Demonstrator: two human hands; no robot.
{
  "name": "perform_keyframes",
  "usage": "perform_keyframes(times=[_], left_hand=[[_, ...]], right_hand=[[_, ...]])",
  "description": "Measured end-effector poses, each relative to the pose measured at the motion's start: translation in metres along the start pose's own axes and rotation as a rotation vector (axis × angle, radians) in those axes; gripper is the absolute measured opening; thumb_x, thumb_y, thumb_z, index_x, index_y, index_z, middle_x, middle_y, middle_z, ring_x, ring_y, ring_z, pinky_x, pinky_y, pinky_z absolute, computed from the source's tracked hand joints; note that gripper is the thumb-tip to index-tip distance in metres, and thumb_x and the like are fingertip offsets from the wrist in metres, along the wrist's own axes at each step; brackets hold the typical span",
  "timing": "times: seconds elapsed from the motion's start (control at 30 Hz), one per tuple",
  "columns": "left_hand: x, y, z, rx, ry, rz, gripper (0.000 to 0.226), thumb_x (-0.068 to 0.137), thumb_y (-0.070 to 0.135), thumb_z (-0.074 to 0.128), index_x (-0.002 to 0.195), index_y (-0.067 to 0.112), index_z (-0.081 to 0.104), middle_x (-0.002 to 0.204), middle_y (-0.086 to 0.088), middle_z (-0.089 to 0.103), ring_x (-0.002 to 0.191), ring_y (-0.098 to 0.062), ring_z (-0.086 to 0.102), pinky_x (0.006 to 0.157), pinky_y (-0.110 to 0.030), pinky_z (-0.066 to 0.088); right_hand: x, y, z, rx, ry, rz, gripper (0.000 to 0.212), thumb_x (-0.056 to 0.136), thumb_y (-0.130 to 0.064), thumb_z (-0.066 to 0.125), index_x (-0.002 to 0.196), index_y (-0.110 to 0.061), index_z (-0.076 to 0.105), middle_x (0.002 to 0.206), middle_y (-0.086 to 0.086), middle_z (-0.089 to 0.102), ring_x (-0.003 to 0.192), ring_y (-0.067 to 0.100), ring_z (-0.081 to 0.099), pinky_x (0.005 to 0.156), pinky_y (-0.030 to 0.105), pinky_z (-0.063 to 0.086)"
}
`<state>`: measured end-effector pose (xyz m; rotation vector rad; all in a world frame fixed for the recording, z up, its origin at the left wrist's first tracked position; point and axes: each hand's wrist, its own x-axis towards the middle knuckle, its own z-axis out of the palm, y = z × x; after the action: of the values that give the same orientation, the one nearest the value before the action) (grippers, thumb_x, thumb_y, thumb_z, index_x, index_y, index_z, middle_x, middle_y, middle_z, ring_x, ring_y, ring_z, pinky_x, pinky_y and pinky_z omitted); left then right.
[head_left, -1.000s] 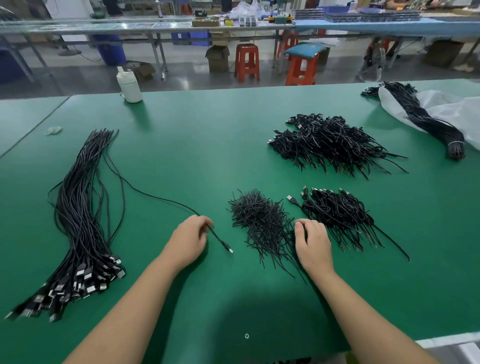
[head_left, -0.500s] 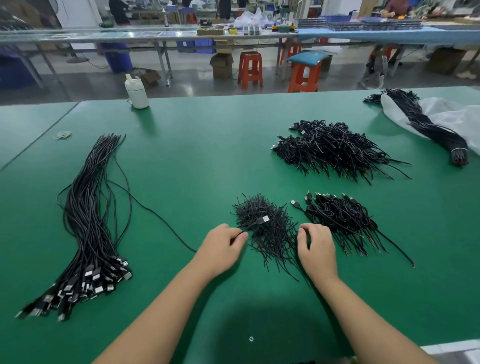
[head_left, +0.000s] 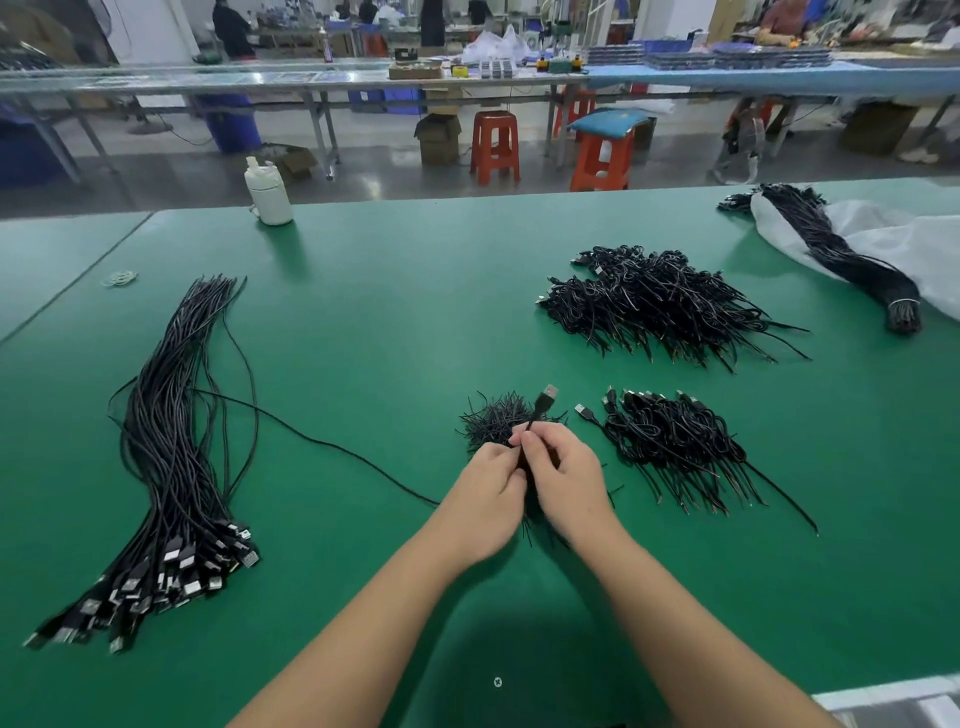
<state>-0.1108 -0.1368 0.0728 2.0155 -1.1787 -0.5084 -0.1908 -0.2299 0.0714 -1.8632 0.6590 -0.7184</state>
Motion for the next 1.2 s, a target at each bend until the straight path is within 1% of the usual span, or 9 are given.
perform_keyframes(times=[0.07,0.17,0.27,0.37,0.53,0.83,0.97,1.1,1.2], left_hand=[[0.002,0.002,-0.011,0.019,0.02,-0.033,0.032,0.1,0.014,0.04,0.117,0.014,0.066,0.127,-0.001,0.057,0.123,-0.014,0.046,0.11,-0.031,0.032],[0.001,0.008,-0.036,-0.289,0.012,-0.091,0.032,0.098,0.038,0.041,0.101,0.026,0.071,0.115,0.01,0.066,0.113,-0.003,0.056,0.106,-0.032,0.038],[0.002,0.009,-0.053,-0.455,-0.011,-0.125,0.046,0.091,0.055,0.039,0.118,0.031,0.068,0.123,0.017,0.065,0.12,0.001,0.055,0.112,-0.035,0.037],[0.002,0.012,-0.055,-0.445,-0.107,-0.115,0.046,0.099,0.048,0.041,0.131,0.022,0.061,0.128,0.012,0.06,0.125,-0.004,0.052,0.117,-0.041,0.032],[-0.002,0.015,-0.053,-0.426,-0.179,-0.123,0.037,0.108,0.029,0.033,0.137,0.026,0.056,0.138,0.006,0.057,0.13,-0.005,0.051,0.119,-0.036,0.029],[-0.008,0.016,-0.061,-0.472,-0.241,-0.107,0.041,0.108,0.027,0.027,0.14,0.025,0.052,0.139,0.008,0.056,0.13,0.0,0.049,0.12,-0.031,0.027],[-0.009,0.018,-0.06,-0.467,-0.203,-0.091,0.043,0.108,0.02,0.025,0.14,0.021,0.053,0.139,0.005,0.057,0.129,0.003,0.049,0.116,-0.023,0.029],[-0.008,0.012,-0.059,-0.434,-0.216,-0.075,0.043,0.108,0.022,0.025,0.14,0.024,0.054,0.139,0.006,0.057,0.128,0.006,0.048,0.113,-0.018,0.03],[-0.006,0.007,-0.057,-0.44,-0.202,-0.081,0.042,0.108,0.025,0.025,0.138,0.027,0.055,0.13,-0.001,0.065,0.121,-0.002,0.057,0.107,-0.019,0.036]], right_hand=[[0.001,-0.004,-0.002,0.081,-0.028,0.046,0.02,0.101,-0.012,0.05,0.093,-0.011,0.068,0.096,-0.003,0.071,0.095,0.015,0.063,0.09,0.028,0.047],[0.001,-0.01,-0.007,0.226,-0.102,0.068,0.029,0.104,-0.017,0.047,0.078,-0.022,0.06,0.076,-0.008,0.061,0.076,0.011,0.054,0.077,0.03,0.042],[-0.003,-0.016,-0.006,0.37,-0.17,0.135,0.032,0.104,-0.022,0.046,0.077,-0.028,0.061,0.062,-0.003,0.048,0.064,0.018,0.042,0.064,0.032,0.035],[-0.008,-0.021,0.002,0.54,-0.275,0.206,0.027,0.105,-0.022,0.044,0.085,-0.02,0.061,0.056,-0.004,0.031,0.05,0.011,0.025,0.047,0.022,0.022],[-0.013,-0.025,0.01,0.541,-0.32,0.189,0.043,0.106,-0.019,0.042,0.074,-0.027,0.069,0.057,-0.004,0.027,0.054,0.01,0.019,0.05,0.027,0.014],[-0.013,-0.025,0.013,0.579,-0.339,0.227,0.04,0.107,-0.018,0.037,0.077,-0.01,0.062,0.054,-0.005,0.028,0.047,0.007,0.021,0.045,0.018,0.021],[-0.015,-0.025,0.015,0.63,-0.358,0.247,0.049,0.107,-0.021,0.038,0.068,-0.018,0.068,0.06,0.002,0.025,0.052,0.011,0.02,0.047,0.021,0.02],[-0.016,-0.026,0.016,0.635,-0.358,0.25,0.044,0.107,-0.019,0.038,0.072,-0.013,0.065,0.059,0.001,0.028,0.053,0.011,0.023,0.048,0.021,0.022],[-0.017,-0.027,0.017,0.671,-0.365,0.271,0.049,0.107,-0.019,0.038,0.065,-0.017,0.064,0.061,0.003,0.03,0.053,0.01,0.024,0.048,0.022,0.021]])
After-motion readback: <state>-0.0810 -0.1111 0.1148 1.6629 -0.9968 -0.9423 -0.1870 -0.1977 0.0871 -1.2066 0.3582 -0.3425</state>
